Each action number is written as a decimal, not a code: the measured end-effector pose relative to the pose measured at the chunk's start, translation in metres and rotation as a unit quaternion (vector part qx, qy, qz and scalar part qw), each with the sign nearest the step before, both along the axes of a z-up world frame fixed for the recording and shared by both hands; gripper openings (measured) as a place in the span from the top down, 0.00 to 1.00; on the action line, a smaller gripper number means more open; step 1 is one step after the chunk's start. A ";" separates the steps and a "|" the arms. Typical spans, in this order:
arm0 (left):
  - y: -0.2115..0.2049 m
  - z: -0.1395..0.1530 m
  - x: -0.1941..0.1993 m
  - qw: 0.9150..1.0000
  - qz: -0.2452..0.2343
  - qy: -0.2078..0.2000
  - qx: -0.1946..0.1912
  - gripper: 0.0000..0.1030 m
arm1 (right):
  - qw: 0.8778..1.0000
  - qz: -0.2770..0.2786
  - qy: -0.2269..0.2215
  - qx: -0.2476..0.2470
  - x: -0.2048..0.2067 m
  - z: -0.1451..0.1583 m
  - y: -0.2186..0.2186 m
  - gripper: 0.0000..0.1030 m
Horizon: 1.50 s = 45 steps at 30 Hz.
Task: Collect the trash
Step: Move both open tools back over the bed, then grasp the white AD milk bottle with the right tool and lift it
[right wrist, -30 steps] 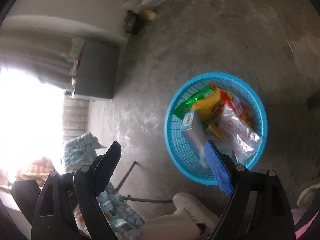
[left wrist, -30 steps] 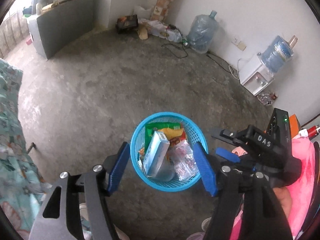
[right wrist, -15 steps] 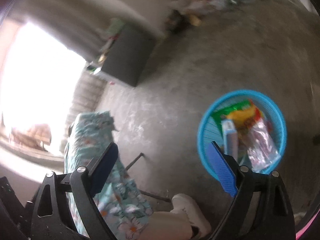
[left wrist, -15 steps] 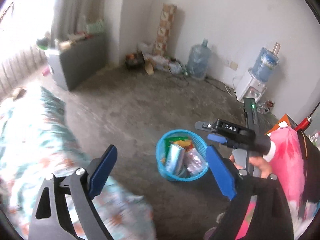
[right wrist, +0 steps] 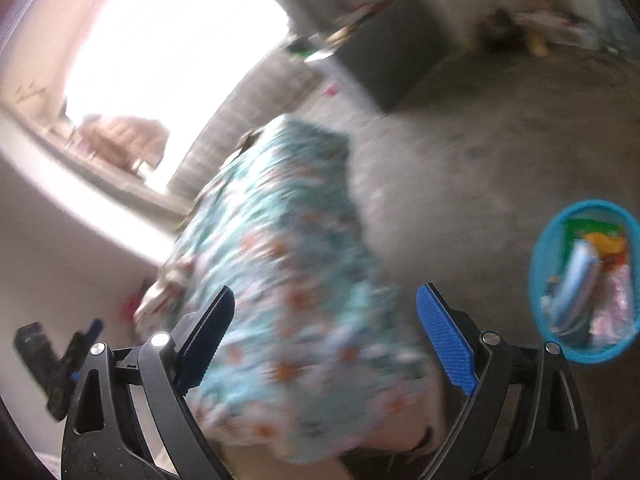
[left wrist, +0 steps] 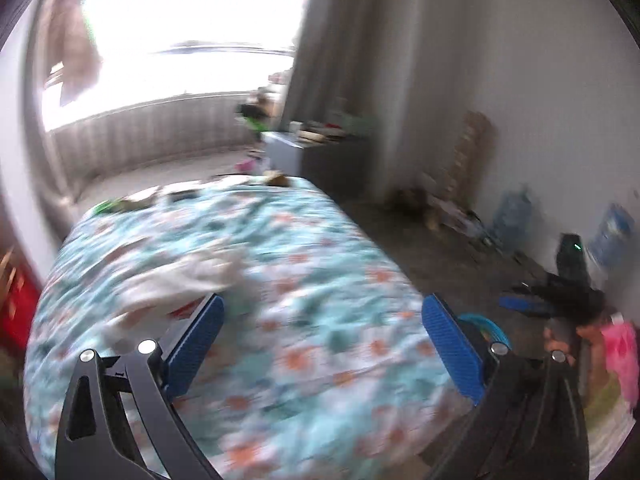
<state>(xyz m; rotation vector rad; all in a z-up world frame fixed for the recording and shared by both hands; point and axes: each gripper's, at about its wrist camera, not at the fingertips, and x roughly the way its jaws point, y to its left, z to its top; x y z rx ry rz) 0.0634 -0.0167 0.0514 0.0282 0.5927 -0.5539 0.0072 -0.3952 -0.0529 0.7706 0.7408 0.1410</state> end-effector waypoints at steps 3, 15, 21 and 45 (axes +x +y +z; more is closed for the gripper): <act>0.040 -0.003 0.000 0.999 0.039 -0.005 -0.025 0.06 | 0.999 0.048 -0.010 0.014 0.017 0.013 0.039 0.14; 0.108 -0.026 0.016 0.994 0.085 -0.001 -0.063 0.06 | 0.983 0.172 0.007 0.058 0.121 0.038 0.195 0.15; 0.129 -0.035 0.021 0.993 0.089 0.002 -0.078 0.06 | 0.981 0.184 0.026 0.053 0.155 0.041 0.242 0.20; 0.144 -0.059 0.057 0.990 0.058 0.044 -0.121 0.06 | 0.985 0.117 0.066 0.107 0.174 0.005 0.221 0.98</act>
